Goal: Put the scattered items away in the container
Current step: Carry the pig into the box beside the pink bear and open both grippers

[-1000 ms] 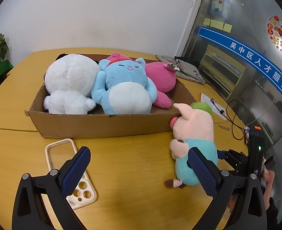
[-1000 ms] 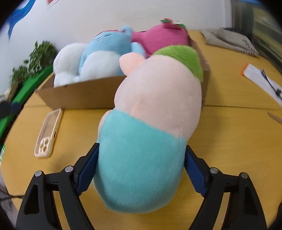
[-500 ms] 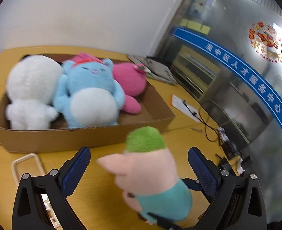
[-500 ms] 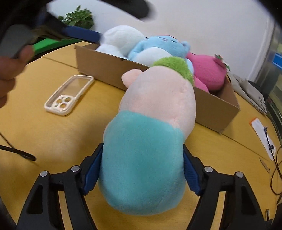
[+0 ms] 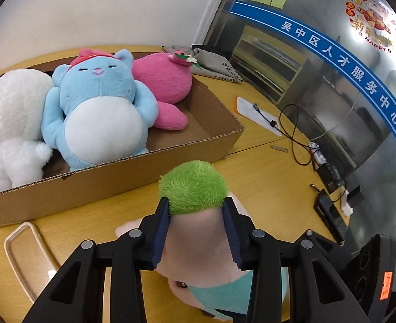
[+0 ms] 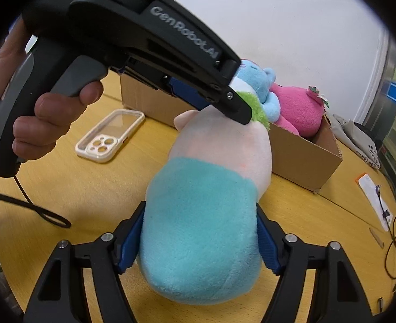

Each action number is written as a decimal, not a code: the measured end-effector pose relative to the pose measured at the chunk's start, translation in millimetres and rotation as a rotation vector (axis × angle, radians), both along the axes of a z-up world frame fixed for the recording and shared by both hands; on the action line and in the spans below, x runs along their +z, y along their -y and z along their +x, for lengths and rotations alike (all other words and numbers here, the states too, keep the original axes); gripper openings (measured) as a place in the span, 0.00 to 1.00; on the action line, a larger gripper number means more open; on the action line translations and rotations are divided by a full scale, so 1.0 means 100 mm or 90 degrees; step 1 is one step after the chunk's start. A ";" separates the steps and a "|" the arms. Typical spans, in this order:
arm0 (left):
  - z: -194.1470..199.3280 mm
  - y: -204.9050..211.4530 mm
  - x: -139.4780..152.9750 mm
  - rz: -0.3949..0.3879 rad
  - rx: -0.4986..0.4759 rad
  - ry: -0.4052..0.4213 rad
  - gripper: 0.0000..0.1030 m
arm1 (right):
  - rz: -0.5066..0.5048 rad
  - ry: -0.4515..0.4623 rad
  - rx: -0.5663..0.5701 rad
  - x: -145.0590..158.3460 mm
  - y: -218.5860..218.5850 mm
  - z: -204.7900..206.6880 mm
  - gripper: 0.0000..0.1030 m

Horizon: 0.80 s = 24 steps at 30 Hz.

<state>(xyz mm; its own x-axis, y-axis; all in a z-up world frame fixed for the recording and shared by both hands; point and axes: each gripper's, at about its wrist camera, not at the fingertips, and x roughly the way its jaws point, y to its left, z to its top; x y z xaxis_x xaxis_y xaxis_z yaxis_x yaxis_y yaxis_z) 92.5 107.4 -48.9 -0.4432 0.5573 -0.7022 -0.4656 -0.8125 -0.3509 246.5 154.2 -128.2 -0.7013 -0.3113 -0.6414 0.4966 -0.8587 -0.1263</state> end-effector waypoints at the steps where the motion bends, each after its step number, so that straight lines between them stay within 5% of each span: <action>1: 0.01 -0.01 0.04 0.004 -0.005 -0.003 0.38 | -0.023 -0.002 0.001 0.02 -0.04 0.01 0.65; 10: -0.17 -0.30 0.74 0.007 -0.059 -0.096 0.35 | -0.063 -0.108 -0.027 0.44 -0.24 -0.05 0.65; 17: -1.11 -0.74 1.32 -0.033 -0.088 -0.158 0.36 | -0.058 -0.168 -0.059 1.05 -0.51 -0.88 0.65; 20: -1.68 -0.90 1.30 -0.050 -0.074 -0.141 0.36 | -0.089 -0.150 -0.065 1.19 -0.63 -1.34 0.65; 24: -2.31 -1.10 0.85 -0.104 -0.062 -0.073 0.36 | -0.095 -0.091 -0.067 0.97 -0.77 -1.96 0.65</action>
